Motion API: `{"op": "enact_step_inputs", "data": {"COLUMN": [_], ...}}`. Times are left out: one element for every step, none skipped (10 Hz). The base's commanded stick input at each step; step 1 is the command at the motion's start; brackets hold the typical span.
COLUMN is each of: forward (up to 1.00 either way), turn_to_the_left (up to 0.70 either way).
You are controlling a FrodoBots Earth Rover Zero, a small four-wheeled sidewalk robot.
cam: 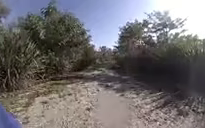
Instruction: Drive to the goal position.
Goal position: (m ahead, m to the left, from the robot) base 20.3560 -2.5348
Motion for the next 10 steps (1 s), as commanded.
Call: {"op": "enact_step_inputs", "data": {"forward": [0.70, 0.70, 0.70, 0.70, 0.70, 0.70, 0.70, 0.70, 0.70, 0.70], "turn_to_the_left": [0.00, 0.00, 0.00, 0.00, 0.00, 0.00, 0.00, 0.29, 0.35, 0.35]}}
